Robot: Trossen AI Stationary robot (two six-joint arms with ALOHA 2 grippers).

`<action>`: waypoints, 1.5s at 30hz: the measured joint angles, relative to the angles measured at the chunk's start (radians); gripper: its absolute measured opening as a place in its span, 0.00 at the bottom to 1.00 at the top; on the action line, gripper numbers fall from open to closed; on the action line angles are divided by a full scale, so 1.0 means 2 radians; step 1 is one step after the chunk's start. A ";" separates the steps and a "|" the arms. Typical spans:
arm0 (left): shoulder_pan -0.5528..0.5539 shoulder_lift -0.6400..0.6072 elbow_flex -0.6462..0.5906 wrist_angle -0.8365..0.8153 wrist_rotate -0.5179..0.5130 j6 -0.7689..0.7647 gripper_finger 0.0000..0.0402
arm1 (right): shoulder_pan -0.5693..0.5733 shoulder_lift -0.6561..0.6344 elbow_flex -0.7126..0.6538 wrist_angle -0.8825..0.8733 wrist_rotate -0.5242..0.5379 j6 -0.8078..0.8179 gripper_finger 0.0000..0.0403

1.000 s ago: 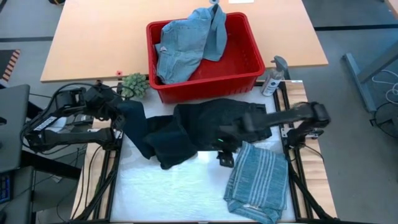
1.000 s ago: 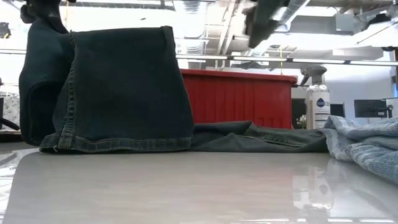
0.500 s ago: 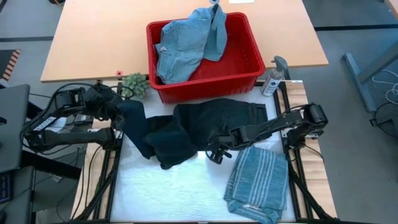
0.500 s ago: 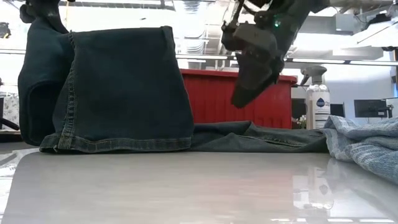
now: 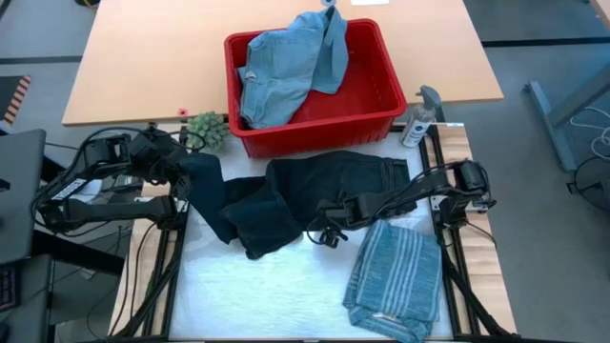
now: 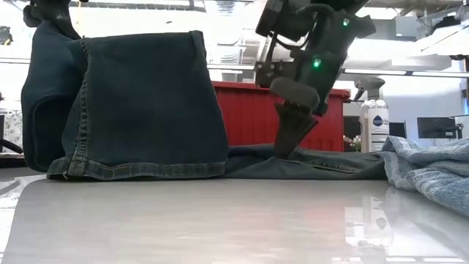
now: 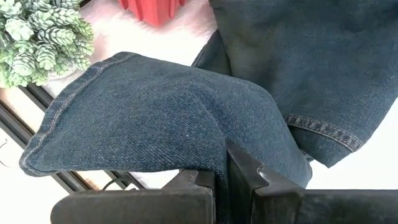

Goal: Fold Laundry from Bin
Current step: Fold the blue denim pants

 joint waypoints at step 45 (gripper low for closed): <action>0.000 0.000 0.000 0.002 -0.014 0.025 0.01 | -0.084 -0.008 -0.047 0.073 -0.088 0.005 0.33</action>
